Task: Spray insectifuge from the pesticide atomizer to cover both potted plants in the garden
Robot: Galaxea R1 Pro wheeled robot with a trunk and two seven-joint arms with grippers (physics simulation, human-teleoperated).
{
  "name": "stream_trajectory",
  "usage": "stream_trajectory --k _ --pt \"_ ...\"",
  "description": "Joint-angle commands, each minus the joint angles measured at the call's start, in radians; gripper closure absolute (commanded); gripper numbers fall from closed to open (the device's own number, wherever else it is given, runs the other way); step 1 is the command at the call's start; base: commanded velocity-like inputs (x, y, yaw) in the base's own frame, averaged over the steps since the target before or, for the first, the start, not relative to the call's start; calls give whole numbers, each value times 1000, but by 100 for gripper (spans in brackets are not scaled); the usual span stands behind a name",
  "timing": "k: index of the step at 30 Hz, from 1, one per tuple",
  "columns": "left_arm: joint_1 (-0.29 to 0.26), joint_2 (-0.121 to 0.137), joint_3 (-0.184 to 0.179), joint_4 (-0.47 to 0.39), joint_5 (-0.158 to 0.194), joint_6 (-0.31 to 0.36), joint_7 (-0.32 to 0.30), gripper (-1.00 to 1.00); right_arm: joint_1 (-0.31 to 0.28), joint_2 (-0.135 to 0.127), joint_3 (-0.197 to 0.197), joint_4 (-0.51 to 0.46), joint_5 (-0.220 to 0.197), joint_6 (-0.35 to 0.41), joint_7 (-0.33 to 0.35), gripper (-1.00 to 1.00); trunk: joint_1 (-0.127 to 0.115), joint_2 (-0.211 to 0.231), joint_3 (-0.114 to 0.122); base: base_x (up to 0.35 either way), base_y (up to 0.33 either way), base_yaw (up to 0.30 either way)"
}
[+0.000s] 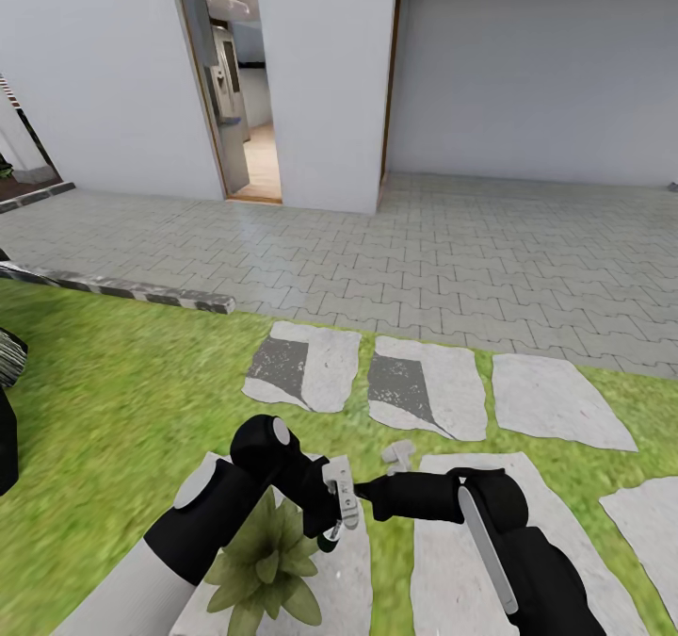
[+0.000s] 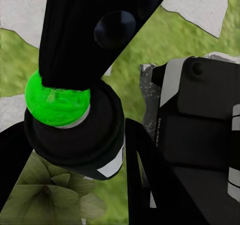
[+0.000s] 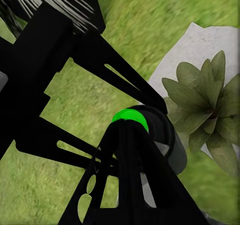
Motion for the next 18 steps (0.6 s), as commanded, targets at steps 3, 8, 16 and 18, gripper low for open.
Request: stream_trajectory --k 3,8,16,18 --pt "-1 0 2 0 -9 8 -4 100 -1 0 0 0 4 5 -6 100 0 -1 -1 0 0 0" --pt "-2 0 7 44 -9 8 -3 100 -1 0 0 0 3 5 -6 100 0 -1 -1 0 0 0" --pt "-1 6 14 83 -9 6 -3 100 -1 0 0 0 3 5 -6 100 0 -1 -1 0 0 0" --pt "-1 8 27 94 -9 5 -3 100 -1 0 -1 0 3 5 -6 100 0 -1 -1 0 0 0"
